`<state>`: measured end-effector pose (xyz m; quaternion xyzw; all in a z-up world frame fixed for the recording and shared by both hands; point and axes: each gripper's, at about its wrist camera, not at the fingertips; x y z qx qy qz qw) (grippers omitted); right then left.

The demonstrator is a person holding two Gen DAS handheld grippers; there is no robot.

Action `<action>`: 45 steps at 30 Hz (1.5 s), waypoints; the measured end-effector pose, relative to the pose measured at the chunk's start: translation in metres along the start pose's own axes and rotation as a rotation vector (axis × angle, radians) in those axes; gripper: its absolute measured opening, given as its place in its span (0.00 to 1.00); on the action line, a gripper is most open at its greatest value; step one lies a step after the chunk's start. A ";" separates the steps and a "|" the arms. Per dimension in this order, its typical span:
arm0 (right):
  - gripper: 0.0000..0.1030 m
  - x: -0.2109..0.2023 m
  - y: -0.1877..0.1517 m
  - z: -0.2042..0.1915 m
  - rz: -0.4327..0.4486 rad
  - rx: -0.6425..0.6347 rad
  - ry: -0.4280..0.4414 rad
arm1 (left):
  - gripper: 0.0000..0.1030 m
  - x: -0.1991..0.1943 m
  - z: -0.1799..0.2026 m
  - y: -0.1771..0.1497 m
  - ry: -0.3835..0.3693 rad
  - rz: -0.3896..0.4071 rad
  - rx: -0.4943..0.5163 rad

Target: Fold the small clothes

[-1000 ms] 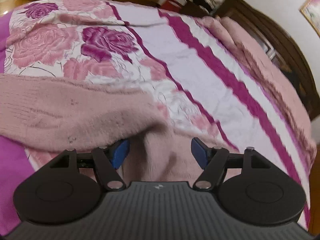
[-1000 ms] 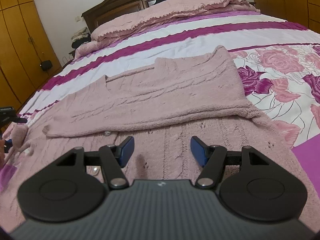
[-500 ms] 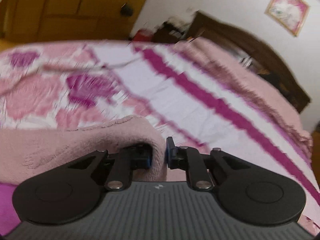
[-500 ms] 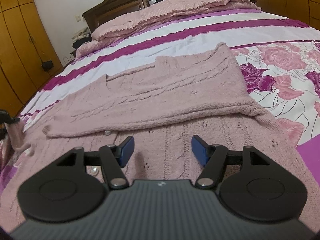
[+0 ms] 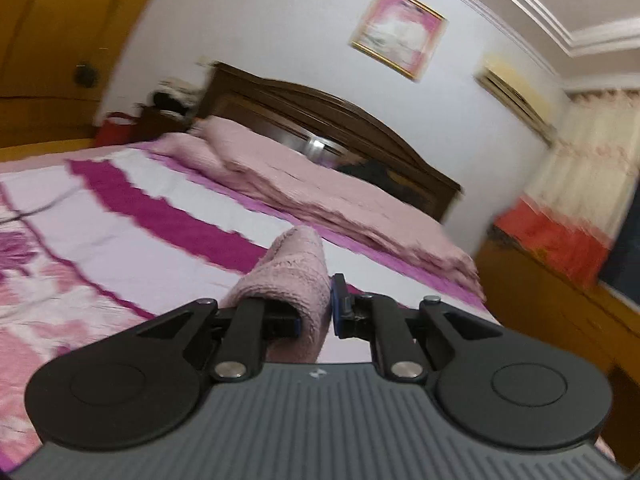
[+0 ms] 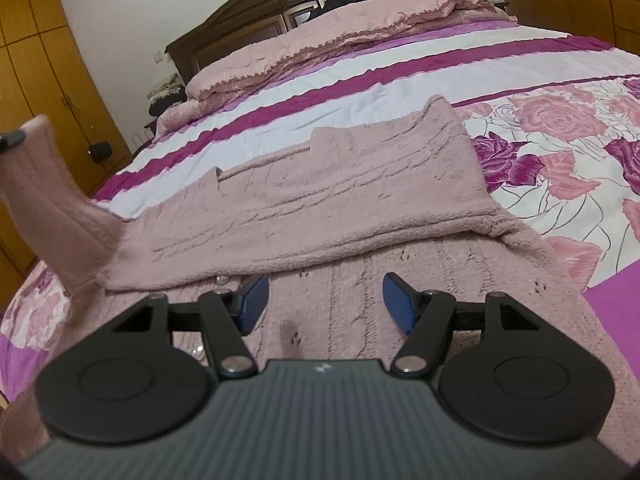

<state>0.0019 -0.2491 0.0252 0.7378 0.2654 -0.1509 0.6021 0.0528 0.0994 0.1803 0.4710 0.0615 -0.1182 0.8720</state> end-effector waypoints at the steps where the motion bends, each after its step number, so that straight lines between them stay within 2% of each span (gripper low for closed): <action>1: 0.65 -0.001 0.000 0.001 0.003 0.006 0.001 | 0.15 0.007 0.010 -0.007 -0.009 -0.019 0.022; 4: 0.65 -0.003 0.000 0.005 0.009 0.021 0.004 | 0.15 0.030 0.032 -0.037 -0.018 -0.095 0.076; 6: 0.65 -0.004 -0.001 0.007 0.011 0.029 0.005 | 0.15 0.049 0.039 -0.060 0.001 -0.156 0.104; 10: 0.65 -0.006 -0.001 0.011 0.014 0.052 0.010 | 0.15 0.084 0.040 -0.110 0.043 -0.306 0.150; 15: 0.65 -0.006 -0.001 0.014 0.013 0.066 0.015 | 0.16 0.115 0.034 -0.161 0.057 -0.504 0.251; 17: 0.65 -0.006 -0.001 0.013 0.012 0.065 0.014 | 0.27 0.124 0.029 -0.174 0.077 -0.547 0.271; 18: 0.65 -0.005 -0.001 0.013 0.012 0.064 0.014 | 0.27 0.124 0.028 -0.177 0.080 -0.552 0.279; 19: 0.65 -0.006 -0.001 0.013 0.012 0.062 0.014 | 0.29 0.123 0.027 -0.178 0.079 -0.550 0.286; 21: 0.65 -0.005 0.001 0.013 0.008 0.057 0.014 | 0.42 0.118 0.028 -0.176 0.079 -0.564 0.301; 22: 0.65 -0.005 0.001 0.012 0.008 0.053 0.014 | 0.54 0.113 0.029 -0.173 0.084 -0.576 0.309; 23: 0.65 -0.006 0.002 0.011 0.008 0.050 0.014 | 0.60 0.110 0.031 -0.171 0.103 -0.586 0.324; 25: 0.65 -0.008 0.006 0.008 0.015 0.034 0.013 | 0.65 0.098 0.035 -0.163 0.155 -0.598 0.360; 30: 0.65 -0.013 0.019 -0.008 0.031 -0.023 0.036 | 0.66 0.057 0.023 -0.137 0.194 -0.627 0.315; 38: 0.65 -0.004 0.044 -0.063 0.012 -0.197 0.153 | 0.71 0.010 -0.028 -0.098 0.414 -0.552 0.304; 45: 0.65 0.024 0.053 -0.134 -0.053 -0.370 0.290 | 0.72 -0.007 -0.073 -0.077 0.509 -0.517 0.230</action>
Point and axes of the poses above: each gripper's, at about its wrist camera, not at the fingertips, and x roughly the way its jaws point, z to its right, y to its top, and after that the axes turned 9 degrees about -x, right-handed
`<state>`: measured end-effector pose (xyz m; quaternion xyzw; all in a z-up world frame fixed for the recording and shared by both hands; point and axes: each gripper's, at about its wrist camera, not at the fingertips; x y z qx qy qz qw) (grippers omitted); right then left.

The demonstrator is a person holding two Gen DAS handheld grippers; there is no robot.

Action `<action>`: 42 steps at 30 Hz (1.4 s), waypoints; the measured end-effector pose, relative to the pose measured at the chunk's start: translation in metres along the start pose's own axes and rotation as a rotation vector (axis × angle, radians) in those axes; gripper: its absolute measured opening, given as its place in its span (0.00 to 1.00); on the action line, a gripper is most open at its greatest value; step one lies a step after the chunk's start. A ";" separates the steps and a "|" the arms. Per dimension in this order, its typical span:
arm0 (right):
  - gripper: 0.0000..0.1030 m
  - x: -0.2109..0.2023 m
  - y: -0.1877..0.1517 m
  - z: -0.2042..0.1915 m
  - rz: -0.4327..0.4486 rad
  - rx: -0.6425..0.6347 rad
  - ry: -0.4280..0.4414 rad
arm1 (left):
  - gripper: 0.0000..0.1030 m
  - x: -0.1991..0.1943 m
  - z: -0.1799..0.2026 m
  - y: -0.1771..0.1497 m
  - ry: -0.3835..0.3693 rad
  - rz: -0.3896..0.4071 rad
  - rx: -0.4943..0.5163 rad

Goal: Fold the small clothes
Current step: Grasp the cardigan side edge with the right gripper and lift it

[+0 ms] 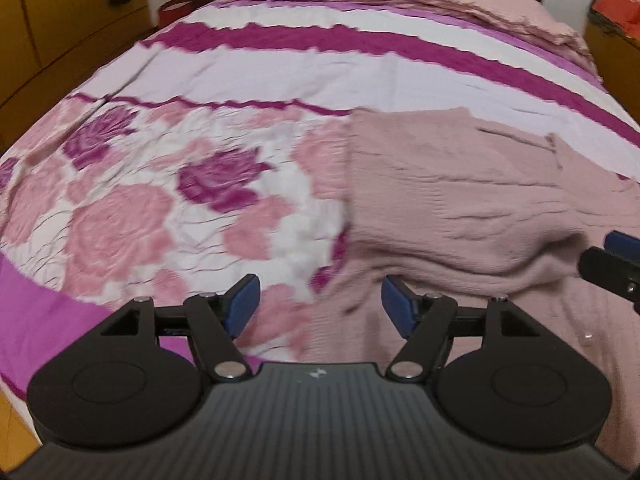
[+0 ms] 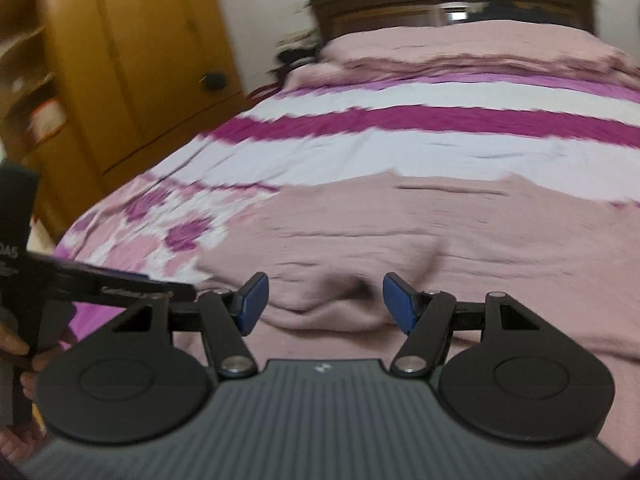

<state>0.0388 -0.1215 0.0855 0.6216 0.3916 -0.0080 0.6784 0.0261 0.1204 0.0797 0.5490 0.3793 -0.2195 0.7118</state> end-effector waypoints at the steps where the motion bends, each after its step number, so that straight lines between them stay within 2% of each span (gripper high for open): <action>1: 0.65 0.008 0.004 -0.008 -0.010 -0.027 0.015 | 0.72 0.001 -0.004 -0.001 0.019 0.001 0.001; 4: 0.65 0.033 0.012 -0.028 -0.043 -0.088 0.053 | 0.72 0.007 -0.011 -0.005 0.064 -0.001 0.007; 11: 0.63 0.083 0.019 -0.059 -0.116 -0.156 0.105 | 0.74 0.012 -0.024 -0.008 0.029 -0.014 -0.021; 14: 0.62 0.099 0.021 -0.062 -0.142 -0.144 0.114 | 0.75 0.017 -0.028 -0.009 0.064 -0.011 -0.023; 17: 0.60 0.108 0.021 -0.063 -0.146 -0.149 0.117 | 0.75 0.020 -0.034 -0.010 0.046 -0.019 -0.041; 18: 0.57 0.111 0.021 -0.064 -0.146 -0.157 0.117 | 0.75 0.020 -0.035 -0.010 0.041 -0.020 -0.047; 19: 0.49 0.113 0.021 -0.065 -0.147 -0.172 0.113 | 0.75 0.020 -0.036 -0.010 0.038 -0.022 -0.051; 21: 0.28 0.115 0.021 -0.068 -0.141 -0.198 0.101 | 0.75 0.021 -0.037 -0.010 0.035 -0.023 -0.056; 22: 0.14 0.115 0.021 -0.068 -0.134 -0.198 0.107 | 0.75 0.021 -0.037 -0.010 0.035 -0.023 -0.055; 23: 0.12 0.115 0.023 -0.067 -0.130 -0.191 0.111 | 0.75 0.020 -0.037 -0.009 0.036 -0.023 -0.053; 27: 0.10 0.089 0.035 -0.059 -0.030 -0.183 0.065 | 0.75 0.015 -0.033 -0.007 0.028 -0.009 -0.036; 33: 0.10 0.033 0.058 -0.011 0.113 -0.055 -0.002 | 0.75 0.005 -0.019 0.003 -0.034 0.010 -0.017; 37: 0.10 0.000 0.056 0.024 0.169 0.006 -0.077 | 0.75 0.000 0.000 0.012 -0.055 0.029 0.025; 42: 0.10 -0.032 0.037 0.065 0.192 0.085 -0.181 | 0.75 -0.002 0.026 0.024 -0.094 0.059 0.081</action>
Point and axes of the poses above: each gripper's, at about its wrist camera, not at the fingertips, and x roughly the way its jaws point, z to its right, y to its top, and after that the axes turned 9 degrees about -x, right-handed
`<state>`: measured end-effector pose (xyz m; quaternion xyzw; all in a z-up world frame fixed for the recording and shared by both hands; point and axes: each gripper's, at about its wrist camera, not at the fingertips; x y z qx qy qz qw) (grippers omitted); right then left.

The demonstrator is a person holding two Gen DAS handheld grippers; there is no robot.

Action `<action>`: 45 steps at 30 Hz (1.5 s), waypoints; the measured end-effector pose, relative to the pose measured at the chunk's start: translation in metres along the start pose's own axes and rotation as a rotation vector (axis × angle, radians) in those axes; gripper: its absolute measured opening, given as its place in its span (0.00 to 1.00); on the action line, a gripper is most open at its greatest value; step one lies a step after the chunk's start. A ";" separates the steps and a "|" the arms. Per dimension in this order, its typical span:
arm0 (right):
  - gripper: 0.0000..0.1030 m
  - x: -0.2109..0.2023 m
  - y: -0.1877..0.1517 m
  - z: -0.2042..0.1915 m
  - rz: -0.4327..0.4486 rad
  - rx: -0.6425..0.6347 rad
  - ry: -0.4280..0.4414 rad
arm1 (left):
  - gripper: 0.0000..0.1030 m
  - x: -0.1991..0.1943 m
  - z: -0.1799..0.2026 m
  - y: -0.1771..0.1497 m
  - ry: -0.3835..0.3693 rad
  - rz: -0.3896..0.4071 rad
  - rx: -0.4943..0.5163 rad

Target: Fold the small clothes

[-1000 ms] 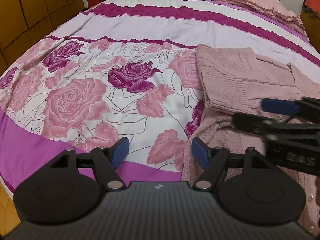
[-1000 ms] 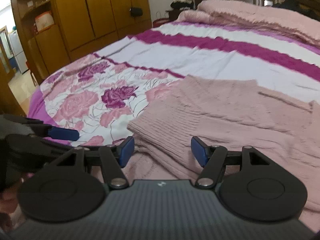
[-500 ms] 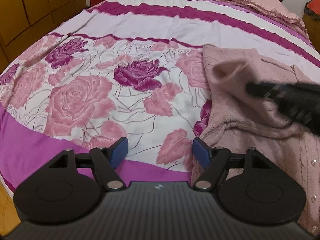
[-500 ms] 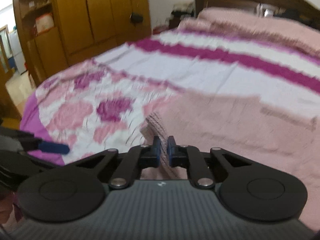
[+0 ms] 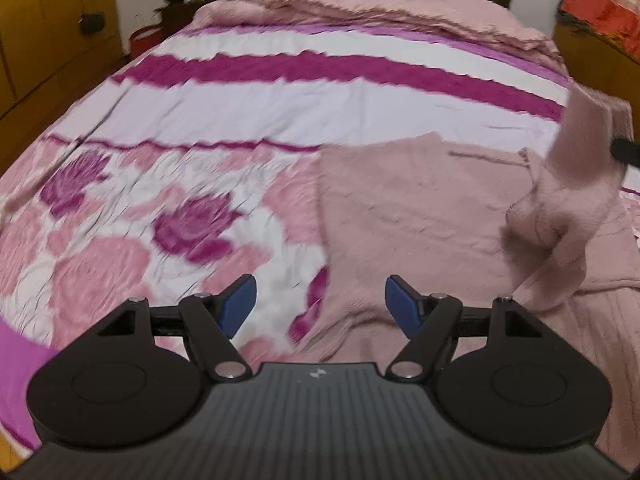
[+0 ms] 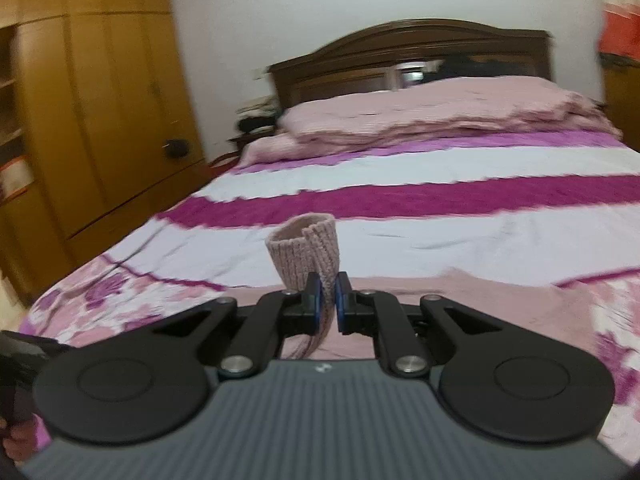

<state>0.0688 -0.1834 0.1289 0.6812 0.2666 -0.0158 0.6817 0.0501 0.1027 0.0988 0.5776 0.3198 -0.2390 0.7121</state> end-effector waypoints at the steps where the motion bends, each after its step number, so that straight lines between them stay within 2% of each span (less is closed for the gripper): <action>1: 0.10 -0.004 -0.004 0.009 -0.001 0.017 -0.018 | 0.75 0.002 0.005 0.002 -0.006 0.005 0.012; 6: 0.10 -0.014 -0.036 0.049 -0.058 0.098 -0.105 | 0.75 0.023 0.026 0.011 -0.023 -0.003 0.039; 12: 0.10 -0.022 -0.076 0.089 -0.145 0.172 -0.210 | 0.75 0.047 0.035 0.014 -0.003 -0.006 0.040; 18: 0.13 -0.032 -0.096 0.114 -0.246 0.207 -0.208 | 0.75 0.065 0.032 0.017 0.021 -0.010 0.025; 22: 0.15 -0.046 -0.089 0.119 -0.241 0.207 -0.188 | 0.75 0.073 0.027 0.022 0.030 -0.008 0.013; 24: 0.31 -0.050 -0.080 0.120 -0.215 0.186 -0.193 | 0.75 0.078 0.025 0.027 0.028 -0.009 -0.001; 25: 0.48 -0.050 -0.075 0.120 -0.198 0.170 -0.199 | 0.75 0.080 0.024 0.030 0.022 -0.011 -0.012; 26: 0.57 -0.049 -0.072 0.119 -0.182 0.151 -0.204 | 0.75 0.083 0.022 0.033 0.019 -0.013 -0.023; 29: 0.56 -0.033 -0.065 0.120 -0.186 0.073 -0.184 | 0.75 0.093 0.020 0.039 0.016 -0.017 -0.059; 33: 0.54 0.006 -0.068 0.123 -0.282 -0.007 -0.176 | 0.75 0.105 0.020 0.043 0.023 -0.006 -0.077; 36: 0.53 0.023 -0.073 0.130 -0.319 -0.010 -0.228 | 0.75 0.111 0.020 0.040 0.024 -0.009 -0.084; 38: 0.52 0.027 -0.076 0.134 -0.327 -0.002 -0.217 | 0.75 0.114 0.021 0.037 0.030 -0.003 -0.072; 39: 0.47 0.029 -0.078 0.135 -0.336 -0.004 -0.204 | 0.75 0.116 0.021 0.035 0.033 0.004 -0.063; 41: 0.13 0.029 -0.079 0.132 -0.352 -0.035 -0.163 | 0.75 0.117 0.022 0.033 0.042 0.020 -0.051; 43: 0.11 0.021 -0.073 0.126 -0.315 -0.073 -0.149 | 0.75 0.117 0.023 0.032 0.052 0.035 -0.051; 45: 0.10 0.005 -0.061 0.121 -0.212 -0.091 -0.176 | 0.75 0.118 0.022 0.030 0.065 0.058 -0.060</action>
Point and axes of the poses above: each gripper's, at about its wrist camera, not at the fingertips, and x roughly the way its jaws point, z to its right, y to its top, and after that the axes turned 9 degrees about -x, right-handed
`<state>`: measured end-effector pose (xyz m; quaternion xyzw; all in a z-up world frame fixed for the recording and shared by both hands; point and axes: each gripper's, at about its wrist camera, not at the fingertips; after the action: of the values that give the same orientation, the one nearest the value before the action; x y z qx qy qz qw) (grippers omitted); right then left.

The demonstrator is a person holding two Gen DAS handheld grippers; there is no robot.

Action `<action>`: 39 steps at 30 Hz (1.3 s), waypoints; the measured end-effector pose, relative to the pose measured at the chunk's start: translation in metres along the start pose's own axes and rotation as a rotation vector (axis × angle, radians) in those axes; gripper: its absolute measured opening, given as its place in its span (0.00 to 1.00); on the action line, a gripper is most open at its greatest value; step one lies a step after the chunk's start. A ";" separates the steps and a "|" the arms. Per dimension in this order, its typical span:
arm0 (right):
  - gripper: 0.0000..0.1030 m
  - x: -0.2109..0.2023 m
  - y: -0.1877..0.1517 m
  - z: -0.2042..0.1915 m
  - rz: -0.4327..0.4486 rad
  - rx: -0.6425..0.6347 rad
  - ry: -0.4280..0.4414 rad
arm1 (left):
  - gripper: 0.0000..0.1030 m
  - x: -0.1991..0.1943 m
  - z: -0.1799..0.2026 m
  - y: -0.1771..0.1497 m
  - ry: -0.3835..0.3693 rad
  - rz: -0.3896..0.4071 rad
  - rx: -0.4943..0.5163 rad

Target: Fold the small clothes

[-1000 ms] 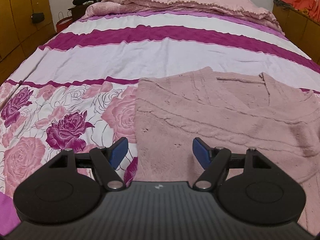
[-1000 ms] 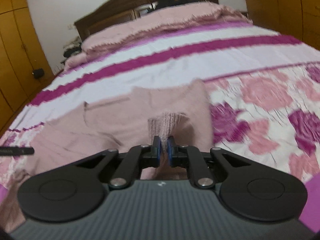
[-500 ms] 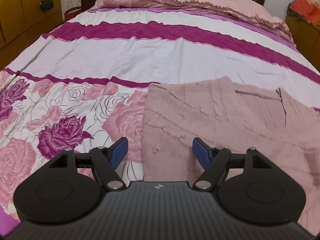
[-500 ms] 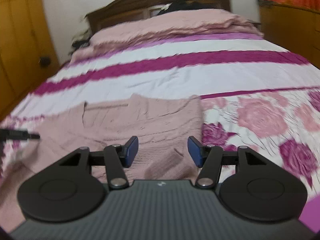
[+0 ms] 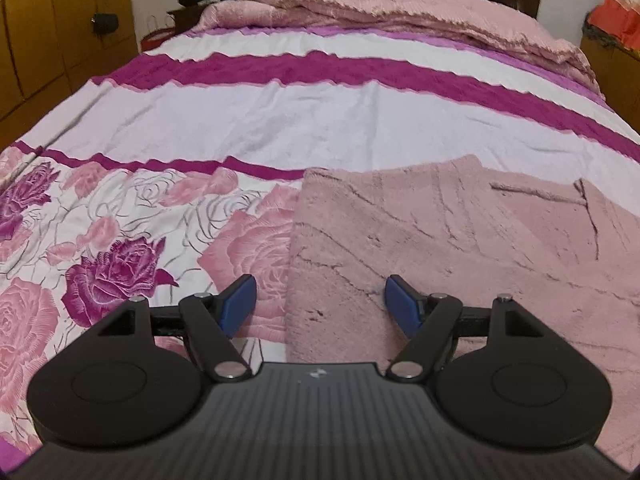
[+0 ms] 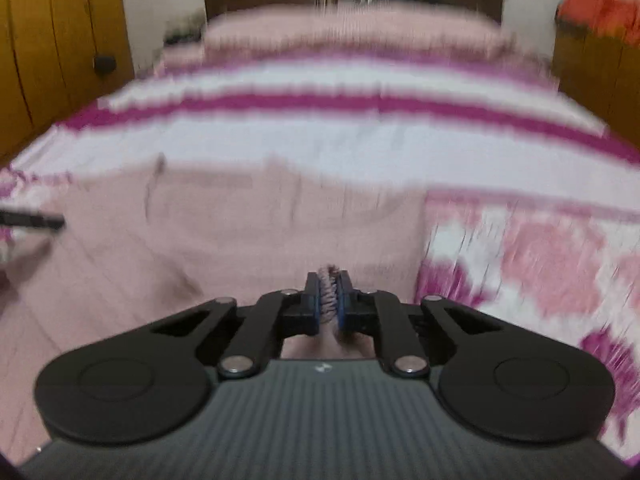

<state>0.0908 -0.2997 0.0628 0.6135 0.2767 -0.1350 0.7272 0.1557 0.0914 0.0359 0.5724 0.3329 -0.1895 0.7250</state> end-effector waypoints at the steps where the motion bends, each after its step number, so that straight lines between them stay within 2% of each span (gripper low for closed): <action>1: 0.10 -0.008 0.004 0.002 0.049 0.018 -0.020 | 0.75 0.000 -0.001 -0.001 0.007 0.013 -0.007; 3: 0.10 -0.018 0.010 0.009 0.123 0.051 -0.082 | 0.75 0.002 -0.003 -0.003 0.019 0.035 -0.024; 5: 0.10 -0.013 0.010 0.015 0.134 0.069 -0.146 | 0.75 0.004 -0.004 -0.004 0.038 0.056 -0.039; 11: 0.11 0.036 -0.024 0.028 -0.033 0.122 -0.180 | 0.77 0.006 0.004 -0.012 0.099 0.130 0.012; 13: 0.13 0.037 -0.026 0.029 -0.042 0.133 -0.174 | 0.78 0.006 0.005 -0.012 0.104 0.132 0.022; 16: 0.14 0.025 -0.011 0.028 -0.042 0.137 -0.159 | 0.77 0.002 0.002 -0.006 0.085 0.126 0.018; 19: 0.17 0.015 0.009 0.019 -0.014 0.084 -0.104 | 0.77 -0.005 0.000 0.001 0.090 0.139 0.022; 24: 0.22 0.023 0.042 -0.023 -0.034 -0.073 0.073 | 0.77 -0.009 -0.008 0.005 0.065 0.130 -0.057; 26: 0.31 0.031 0.050 -0.045 -0.046 -0.144 0.095 | 0.77 -0.007 -0.010 0.002 0.067 0.119 -0.063; 27: 0.32 0.035 0.052 -0.055 -0.046 -0.177 0.110 | 0.77 -0.005 -0.010 0.001 0.071 0.113 -0.060; 33: 0.32 0.064 0.060 -0.093 -0.117 -0.246 0.328 | 0.77 -0.003 -0.014 -0.004 0.060 0.106 -0.073; 37: 0.31 0.079 0.057 -0.113 -0.160 -0.302 0.355 | 0.77 -0.005 -0.014 -0.005 0.048 0.112 -0.068; 38: 0.29 0.081 0.055 -0.115 -0.164 -0.309 0.365 | 0.77 -0.005 -0.014 -0.006 0.046 0.115 -0.065; 39: 0.23 0.079 0.052 -0.117 -0.161 -0.315 0.388 | 0.77 -0.006 -0.013 -0.007 0.044 0.119 -0.062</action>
<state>0.1553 -0.1646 0.0497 0.4832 0.4765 -0.0277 0.7340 0.1438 0.1016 0.0338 0.5727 0.3199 -0.1230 0.7447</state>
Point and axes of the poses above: each gripper's, at about its wrist camera, not at the fingertips, and x roughly the way its jaws point, z to its right, y to its top, and after that the axes turned 9 degrees about -x, right-handed
